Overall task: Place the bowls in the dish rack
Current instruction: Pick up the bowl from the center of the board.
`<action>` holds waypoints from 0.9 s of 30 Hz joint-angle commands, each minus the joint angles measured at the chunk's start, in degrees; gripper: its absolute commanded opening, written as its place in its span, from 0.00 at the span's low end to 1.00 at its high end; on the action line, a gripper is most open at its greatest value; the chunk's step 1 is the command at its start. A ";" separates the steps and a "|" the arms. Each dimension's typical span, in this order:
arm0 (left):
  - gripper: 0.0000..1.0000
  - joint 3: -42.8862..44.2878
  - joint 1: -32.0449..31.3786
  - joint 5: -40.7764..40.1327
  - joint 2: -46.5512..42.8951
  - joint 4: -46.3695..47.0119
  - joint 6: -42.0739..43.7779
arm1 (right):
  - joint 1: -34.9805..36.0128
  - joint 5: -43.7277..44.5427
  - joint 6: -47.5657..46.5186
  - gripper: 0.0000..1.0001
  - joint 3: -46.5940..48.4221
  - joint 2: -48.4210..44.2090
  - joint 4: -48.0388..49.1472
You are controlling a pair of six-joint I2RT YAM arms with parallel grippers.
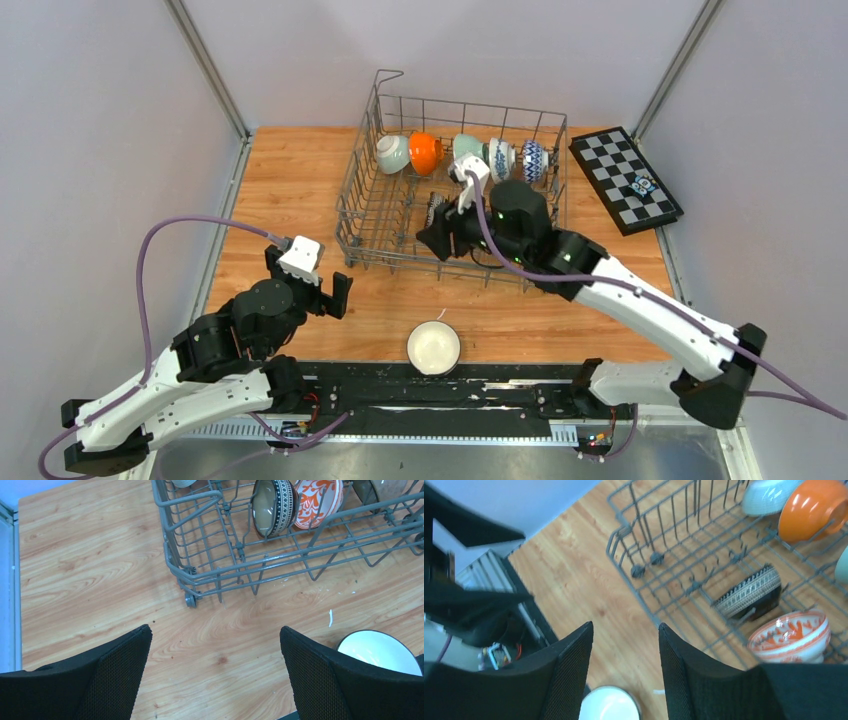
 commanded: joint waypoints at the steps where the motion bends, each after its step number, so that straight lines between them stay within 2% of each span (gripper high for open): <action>1: 1.00 -0.53 0.48 -0.56 -0.14 -0.50 -0.57 | 3.25 0.27 -2.14 0.55 -7.22 -6.51 -7.80; 6: 1.00 -0.59 0.45 -0.26 -0.23 -0.33 -0.47 | 7.46 1.85 -1.64 0.58 -12.75 -12.46 -13.83; 11: 1.00 -0.61 0.46 0.02 -0.17 -0.24 -0.31 | 12.90 2.92 -1.39 0.61 -14.60 -13.01 -19.50; 18: 1.00 -0.63 0.47 0.27 -0.15 -0.18 -0.22 | 20.12 5.58 -1.90 0.65 -16.67 -8.75 -22.46; 27: 1.00 -0.61 0.51 0.27 -0.06 -0.11 -0.20 | 25.40 4.57 -4.42 0.68 -13.80 2.40 -22.68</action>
